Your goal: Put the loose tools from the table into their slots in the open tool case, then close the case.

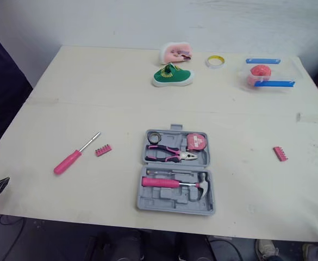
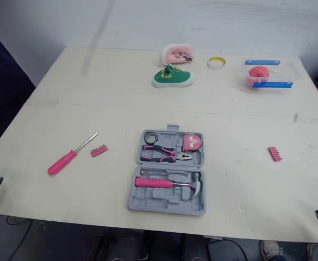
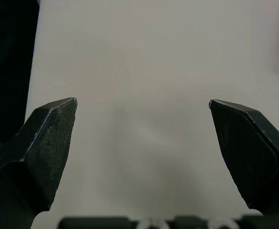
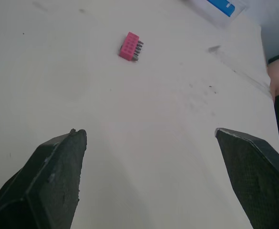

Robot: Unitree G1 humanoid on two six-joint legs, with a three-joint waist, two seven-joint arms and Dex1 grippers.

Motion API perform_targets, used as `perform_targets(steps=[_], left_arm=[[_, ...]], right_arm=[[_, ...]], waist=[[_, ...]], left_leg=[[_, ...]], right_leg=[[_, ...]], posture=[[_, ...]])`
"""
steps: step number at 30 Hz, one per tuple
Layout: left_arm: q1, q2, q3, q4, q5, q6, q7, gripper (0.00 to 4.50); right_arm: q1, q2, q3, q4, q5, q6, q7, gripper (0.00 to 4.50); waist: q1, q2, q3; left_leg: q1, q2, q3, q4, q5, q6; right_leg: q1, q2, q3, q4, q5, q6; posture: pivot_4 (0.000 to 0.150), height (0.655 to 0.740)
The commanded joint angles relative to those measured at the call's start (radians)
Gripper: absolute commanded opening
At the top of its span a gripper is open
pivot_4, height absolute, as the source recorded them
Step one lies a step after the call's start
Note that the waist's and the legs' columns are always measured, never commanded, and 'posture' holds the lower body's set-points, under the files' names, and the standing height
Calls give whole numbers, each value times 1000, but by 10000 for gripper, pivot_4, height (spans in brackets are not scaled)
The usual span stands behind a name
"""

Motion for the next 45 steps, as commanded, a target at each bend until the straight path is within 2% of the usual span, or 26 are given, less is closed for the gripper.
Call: perform_targets(steps=[1, 4, 8, 17, 20, 23, 27, 36, 45], left_arm=[[9, -5, 31, -90, -37, 25, -3, 44905], [10, -23, 14, -205, -62, 76, -18, 44905], [-29, -47, -67, -457, -104, 202, -30, 44905], [-97, -27, -189, -595, -79, 313, -111, 44905], [-152, -53, -319, -653, -44, 339, -138, 44905], [-242, -111, -431, -591, 11, 323, -140, 44905], [-314, -149, -510, -497, 81, 280, -141, 44905], [-408, -188, -565, -334, 185, 206, -82, 44905], [-427, -231, -584, -304, 189, 253, -72, 44905]], right_arm=[[-11, -15, 15, -27, 25, -1, 24, 45000], [-40, -9, 53, -96, 49, 38, 35, 45000], [-95, 24, 159, -280, 92, 130, 27, 45000], [-123, 76, 269, -541, 140, 245, -6, 45000], [-132, 100, 326, -642, 148, 276, -20, 45000], [-141, 114, 390, -717, 134, 301, -25, 45000], [-154, 121, 418, -756, 129, 321, -41, 45000], [-150, 129, 417, -767, 116, 321, -59, 45000], [-163, 127, 434, -813, 96, 348, -104, 45000]], waist=[[-2, 0, 0], [-8, 0, 0], [-17, -1, 0], [-18, 0, 0], [-17, 0, 0], [-12, 0, 0], [-13, -1, 0], [-17, -3, 1], [-15, -3, 1]], left_leg=[[0, 0, 0, 0, 0, 0], [0, 0, 1, 0, 1, 2], [0, 0, 0, 1, 3, 2], [-1, 0, 1, 1, 8, 1], [-2, 0, 1, 2, 8, 1], [-1, -1, 1, 3, 10, 2], [-1, -1, 0, 3, 11, 1], [-2, 0, 1, 5, 11, 1], [-1, 0, 1, 5, 11, 1]], right_leg=[[0, 0, 0, 0, 0, 0], [0, 0, 0, 0, 0, 0], [1, 0, 0, 2, 1, 1], [0, 2, 0, 2, 1, 1], [0, 2, 0, 2, 1, 2], [0, 2, 0, 4, 1, 2], [0, 3, 0, 5, 1, 2], [-1, 4, 0, 7, 1, 2], [0, 3, 0, 9, 1, 2]], posture=[[1500, 7400], [1500, 7400], [1500, 7400], [1500, 7400], [1500, 7400], [1500, 7400], [1500, 7400], [1500, 7400], [1500, 7400]])
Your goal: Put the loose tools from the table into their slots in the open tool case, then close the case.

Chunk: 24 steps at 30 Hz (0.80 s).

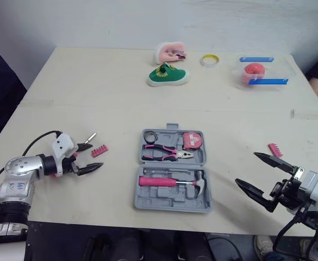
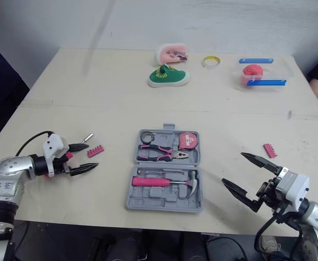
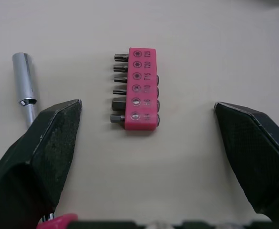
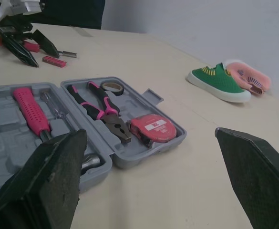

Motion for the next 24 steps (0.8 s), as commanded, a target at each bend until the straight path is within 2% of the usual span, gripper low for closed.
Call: perform_targets(steps=[1, 6, 7, 10, 16, 24], left_arm=[[0, -15, -24, 11, 15, 21, 1, 44905], [-2, -21, -25, 23, 23, 30, 8, 44905], [-2, -17, -34, 38, 34, 21, -2, 42394], [-4, -14, -51, 66, 48, 8, -23, 32633], [-1, -23, -74, 91, 67, -20, -29, 7034], [-1, -27, -30, 56, 22, -51, -18, 6566]], right_arm=[[-3, -1, 3, -43, -1, 5, -13, 45000], [-9, -3, 7, -53, -5, 10, -22, 45000], [-13, -4, 12, -55, -4, 12, -22, 45000], [-22, -7, 26, -64, 9, 21, -14, 45000], [-39, -12, 54, -109, 37, 55, 1, 45000], [-40, -18, 54, -111, 22, 44, 24, 45000]], waist=[[1, 0, 0], [1, 0, 0], [1, 0, 0], [1, -1, -1], [1, 0, -2], [1, 0, -3]], left_leg=[[0, 0, 0, 0, 0, 0], [1, 0, 0, 1, 0, 0], [1, 0, 0, 1, 0, 0], [1, 0, 0, 1, 0, 0], [1, 0, 0, 1, 0, 0], [1, 0, 0, 1, 0, 0]], right_leg=[[0, 0, 0, 0, 0, 0], [0, 0, 0, 0, 0, 0], [0, 0, 0, 1, 0, 0], [1, 0, 0, 1, 0, 0], [1, 0, 1, 1, 0, 0], [1, 0, 0, 1, 0, 0]], posture=[[1500, 7400], [1500, 7400], [1500, 7400], [1500, 7400], [1500, 7400], [1500, 7400]])
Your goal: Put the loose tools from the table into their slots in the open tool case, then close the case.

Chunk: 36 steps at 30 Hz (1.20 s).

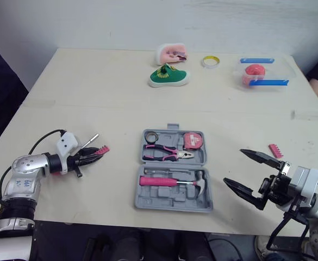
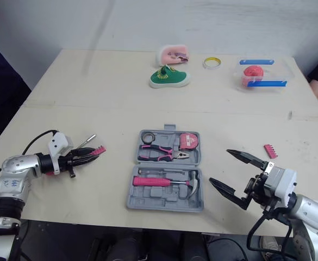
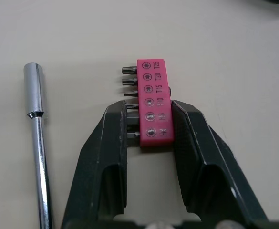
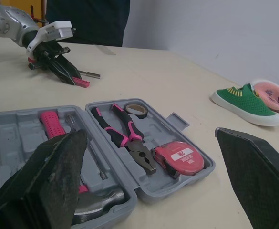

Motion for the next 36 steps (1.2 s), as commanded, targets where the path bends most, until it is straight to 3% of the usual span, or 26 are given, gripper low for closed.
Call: perform_targets(steps=[1, 6, 10, 14, 22, 36], left_arm=[[26, -12, 4, -5, -3, -19, -12, 6566], [19, -25, 52, -79, -64, -42, -31, 6566], [30, -1, 45, -261, -124, -35, -117, 6566], [-13, 35, 4, -530, -244, 184, -174, 6566], [-30, 120, -194, -799, -147, 332, -194, 6566], [-54, 136, -420, -981, 21, 544, -110, 6566]], right_arm=[[0, -11, -16, -31, 6, -26, 21, 45000], [1, -8, -18, -28, 7, -38, 33, 45000], [22, -18, -26, -29, 12, -49, 67, 45000], [63, -49, -30, -50, 19, -60, 124, 45000], [55, -68, 2, -77, 59, 5, 141, 45000], [59, -44, 44, -61, 28, 21, 143, 45000]], waist=[[0, 0, 0], [0, -2, 1], [1, -4, 2], [10, -4, 2], [10, -3, 2], [23, -4, 2]], left_leg=[[0, 0, 0, 0, 0, 0], [-1, 0, 0, 1, 0, 0], [-2, 0, -1, 1, 0, 0], [-3, 0, -1, 3, 0, 0], [-2, 1, -1, 3, 0, 0], [-2, 1, -1, 3, 0, 0]], right_leg=[[0, 0, 0, 0, 0, 0], [0, 0, 0, 0, 0, 0], [-1, 0, -1, 0, 0, 0], [0, 0, -1, 0, 0, 0], [0, 3, 1, 0, 0, 0], [0, 3, 3, -1, 0, 0]], posture=[[1500, 7400], [1500, 7400], [1500, 7400], [1500, 7400], [1500, 7400], [1500, 7400]])
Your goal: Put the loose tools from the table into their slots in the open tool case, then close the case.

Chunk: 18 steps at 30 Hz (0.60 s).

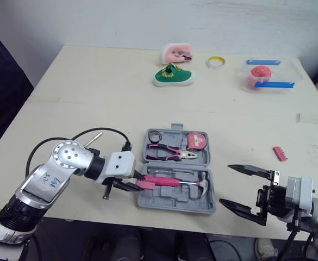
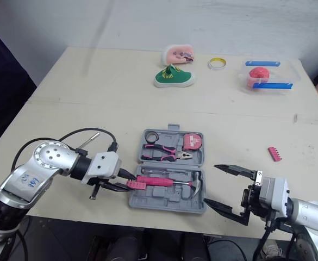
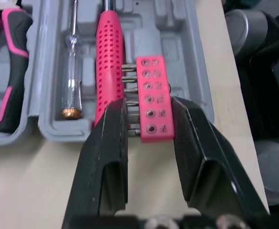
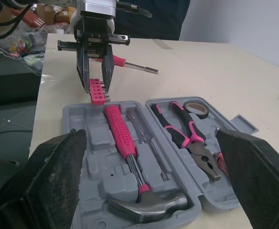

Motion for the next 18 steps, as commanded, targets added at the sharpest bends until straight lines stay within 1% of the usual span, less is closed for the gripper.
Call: perform_targets(steps=[1, 6, 10, 18], left_arm=[[-23, 4, -79, -65, 67, 58, 24, 6566], [-30, -13, -126, -65, 105, 64, 39, 6566], [-39, -38, -153, -62, 160, 109, 103, 6566], [-57, -53, -204, -76, 194, 174, 112, 6566]], right_arm=[[9, 25, 17, 0, -16, -37, 11, 45000], [6, 35, 23, 13, -31, -52, 17, 45000], [3, 40, 25, 15, -38, -55, 10, 45000], [1, 44, 30, 6, -42, -52, -4, 45000]], waist=[[0, 0, 0], [0, 0, 0], [0, 0, 0], [1, 0, 0]], left_leg=[[0, 0, 0, 0, 0, 0], [0, 0, 0, 0, 0, 0], [0, 0, 0, 0, 0, 0], [0, 0, 0, 0, 0, 0]], right_leg=[[0, 0, 0, 0, 0, 0], [0, 0, 0, 0, 0, 0], [0, 0, 0, 0, 0, 0], [0, 0, 0, 1, 0, 0]], posture=[[1500, 7400], [1500, 7400], [1500, 7400], [1500, 7400]])
